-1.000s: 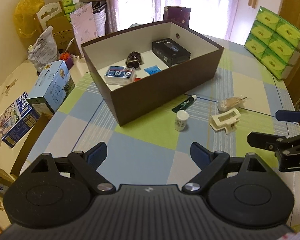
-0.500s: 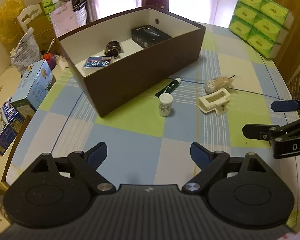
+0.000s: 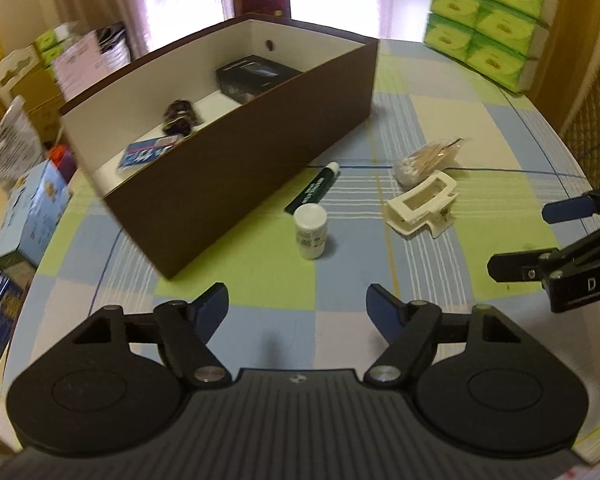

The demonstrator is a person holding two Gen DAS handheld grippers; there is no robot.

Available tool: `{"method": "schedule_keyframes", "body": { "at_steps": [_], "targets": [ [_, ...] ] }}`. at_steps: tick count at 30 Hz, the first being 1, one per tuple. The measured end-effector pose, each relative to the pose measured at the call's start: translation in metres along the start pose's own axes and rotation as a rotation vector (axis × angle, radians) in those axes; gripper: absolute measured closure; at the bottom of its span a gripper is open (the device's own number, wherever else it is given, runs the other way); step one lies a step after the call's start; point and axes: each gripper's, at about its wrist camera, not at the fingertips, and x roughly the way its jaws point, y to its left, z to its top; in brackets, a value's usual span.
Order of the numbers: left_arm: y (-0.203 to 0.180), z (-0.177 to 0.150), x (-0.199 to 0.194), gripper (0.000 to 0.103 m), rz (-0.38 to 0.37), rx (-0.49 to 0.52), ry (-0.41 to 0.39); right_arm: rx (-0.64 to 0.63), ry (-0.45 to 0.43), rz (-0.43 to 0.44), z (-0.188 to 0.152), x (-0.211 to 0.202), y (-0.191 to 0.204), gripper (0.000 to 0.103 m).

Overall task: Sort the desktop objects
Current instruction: 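Withdraw both tools from the box back toward the remaining items, then grasp the white pill bottle with the left tool while the right tool grasps the white hair clip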

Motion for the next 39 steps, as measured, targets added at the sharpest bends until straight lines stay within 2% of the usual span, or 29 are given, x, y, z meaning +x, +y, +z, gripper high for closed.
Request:
{"method": "schedule_keyframes", "body": {
  "at_steps": [6, 15, 20, 23, 26, 29, 39],
  "targets": [
    [-0.001, 0.011, 0.026, 0.044, -0.048, 0.072, 0.011, 0.022, 0.028, -0.030, 0.004, 0.019, -0.007, 0.002],
    [0.006, 0.030, 0.059, 0.046, -0.100, 0.119, 0.027, 0.057, 0.055, -0.054, 0.014, 0.044, -0.013, 0.002],
    [0.006, 0.040, 0.077, 0.053, -0.118, 0.136, 0.037, 0.059, 0.058, -0.060, 0.017, 0.052, -0.014, 0.002],
    [0.008, 0.044, 0.087, 0.062, -0.130, 0.141, 0.046, 0.054, 0.058, -0.058, 0.019, 0.057, -0.014, 0.002],
    [0.011, 0.047, 0.094, 0.079, -0.154, 0.140, 0.056, 0.040, 0.047, -0.049, 0.021, 0.061, -0.012, 0.002],
    [0.016, 0.047, 0.096, 0.080, -0.168, 0.124, 0.061, 0.011, 0.029, -0.036, 0.024, 0.064, -0.008, 0.002],
    [0.043, 0.038, 0.086, 0.080, -0.131, 0.073, 0.086, -0.064, -0.003, -0.023, 0.039, 0.083, 0.007, 0.002]
  ]
}}
